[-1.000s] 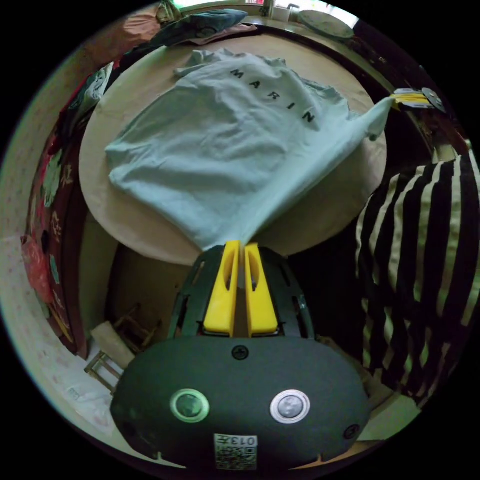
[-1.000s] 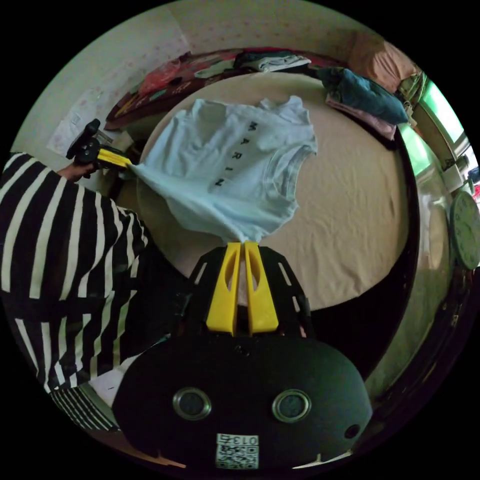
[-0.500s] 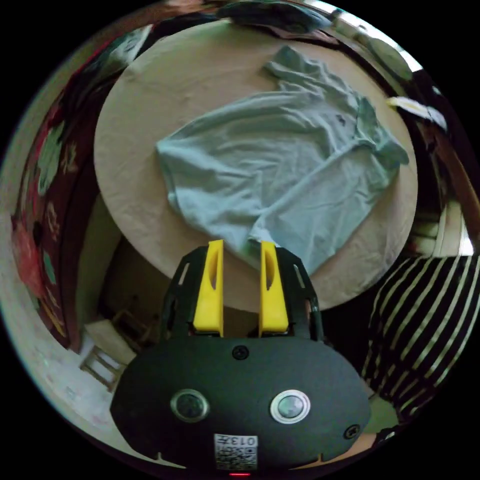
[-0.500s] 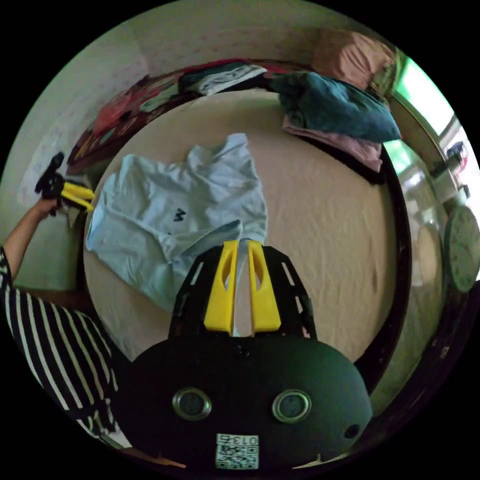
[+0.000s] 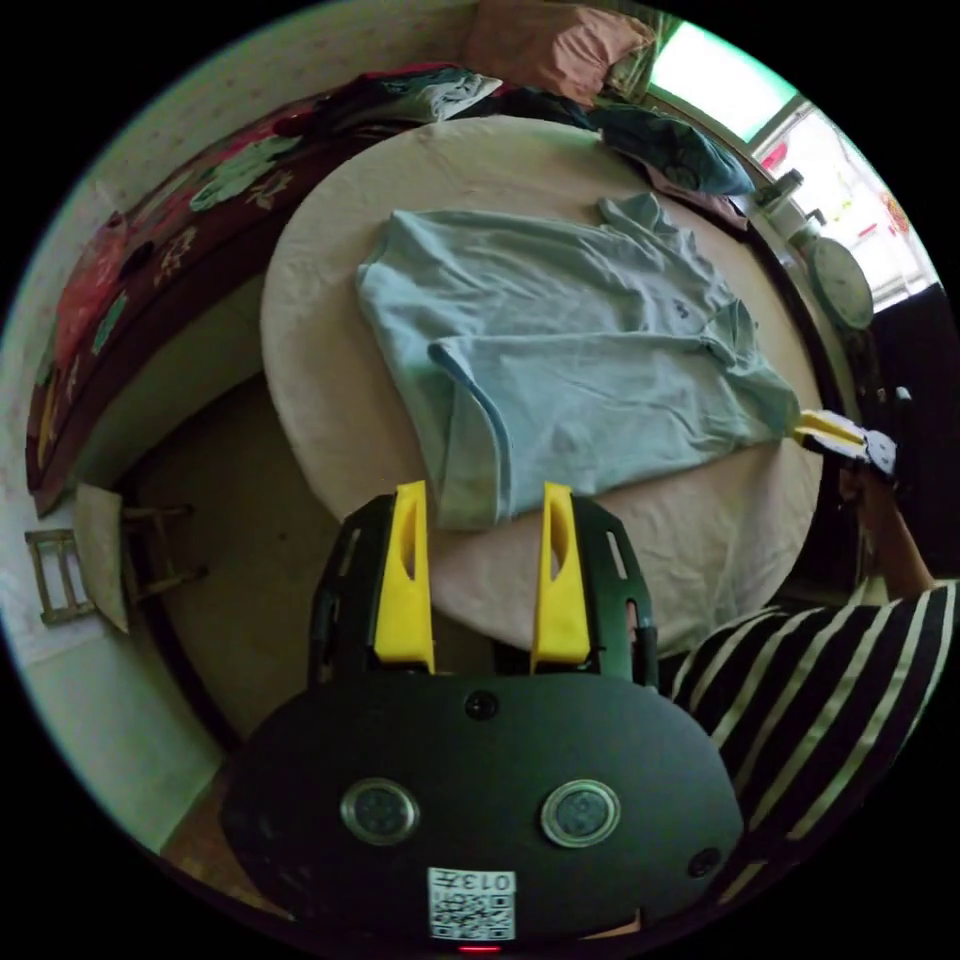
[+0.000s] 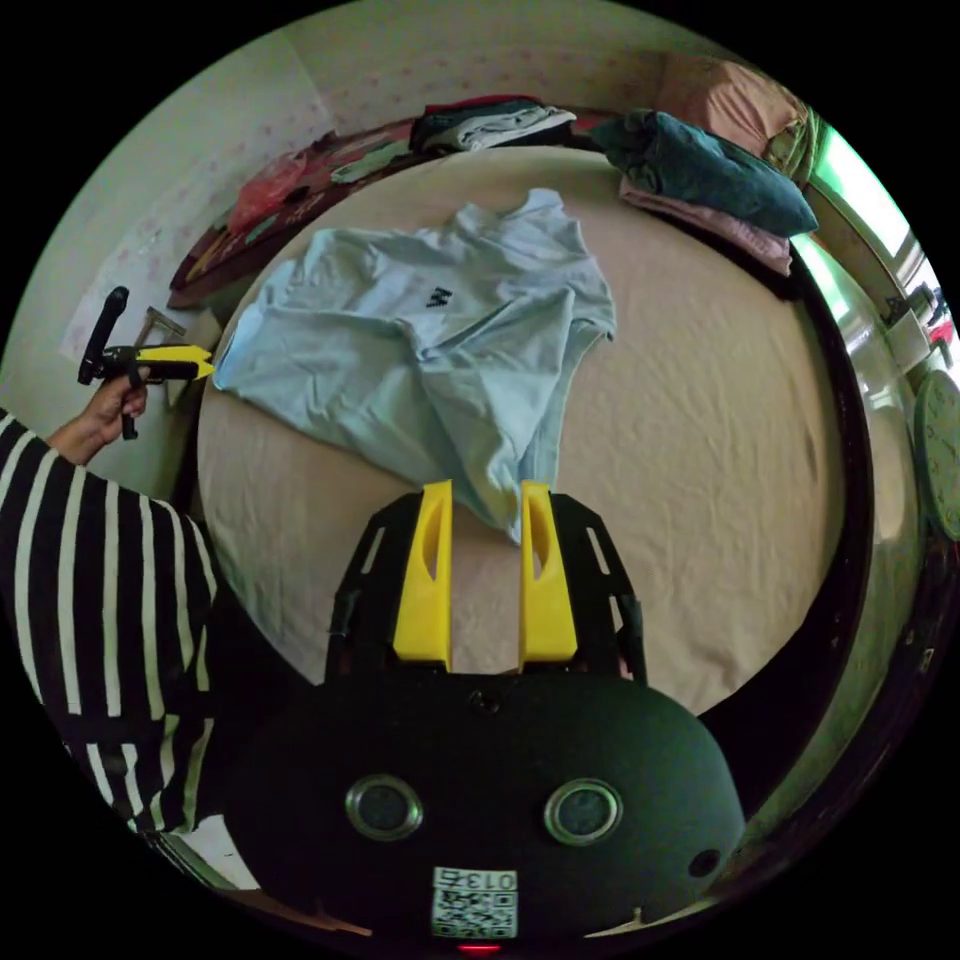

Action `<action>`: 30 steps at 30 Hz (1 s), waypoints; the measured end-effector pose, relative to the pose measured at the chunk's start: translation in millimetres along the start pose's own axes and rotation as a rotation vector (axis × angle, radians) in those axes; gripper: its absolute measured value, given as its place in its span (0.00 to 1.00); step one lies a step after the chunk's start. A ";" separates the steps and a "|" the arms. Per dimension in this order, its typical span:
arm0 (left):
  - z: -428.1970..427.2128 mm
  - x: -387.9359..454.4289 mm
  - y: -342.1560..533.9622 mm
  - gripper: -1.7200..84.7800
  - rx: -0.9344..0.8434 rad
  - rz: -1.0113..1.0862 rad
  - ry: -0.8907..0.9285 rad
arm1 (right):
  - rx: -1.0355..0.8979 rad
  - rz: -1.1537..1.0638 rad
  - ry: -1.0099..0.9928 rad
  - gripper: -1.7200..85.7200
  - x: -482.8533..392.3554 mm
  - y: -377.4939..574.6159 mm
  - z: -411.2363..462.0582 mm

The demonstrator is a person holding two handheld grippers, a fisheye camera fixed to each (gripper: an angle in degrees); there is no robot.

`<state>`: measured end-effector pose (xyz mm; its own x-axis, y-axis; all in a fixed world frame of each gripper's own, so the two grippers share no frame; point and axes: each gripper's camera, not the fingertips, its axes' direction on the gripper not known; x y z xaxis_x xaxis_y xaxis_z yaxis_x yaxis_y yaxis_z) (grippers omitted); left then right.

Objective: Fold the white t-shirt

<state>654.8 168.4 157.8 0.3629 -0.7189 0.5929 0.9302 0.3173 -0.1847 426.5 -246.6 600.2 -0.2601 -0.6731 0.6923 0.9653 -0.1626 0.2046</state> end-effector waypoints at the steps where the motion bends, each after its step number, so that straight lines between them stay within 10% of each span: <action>1: 6.1 8.8 0.1 0.19 -0.009 -0.003 -0.040 | -0.012 -0.012 0.019 0.13 -2.8 -0.8 4.5; 4: 22.0 20.1 1.5 0.15 -0.044 -0.024 -0.201 | -0.020 -0.009 0.042 0.11 -3.3 -4.3 12.3; 16: -25.7 -16.5 3.5 0.04 -0.114 0.419 0.100 | -0.135 -0.146 -0.053 0.03 36.2 -34.7 -0.2; 25: 11.2 -39.7 36.5 0.04 -0.312 0.288 -0.107 | -0.216 -0.151 0.007 0.08 42.4 -32.4 8.1; 30: -37.2 -31.6 29.1 0.08 -0.089 0.215 -0.123 | -0.027 -0.115 0.155 0.11 29.7 -50.7 -31.1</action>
<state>672.5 177.3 104.5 0.5488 -0.5581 0.6224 0.8353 0.3955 -0.3818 370.6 -280.8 588.8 -0.3640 -0.7517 0.5500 0.9301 -0.2630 0.2563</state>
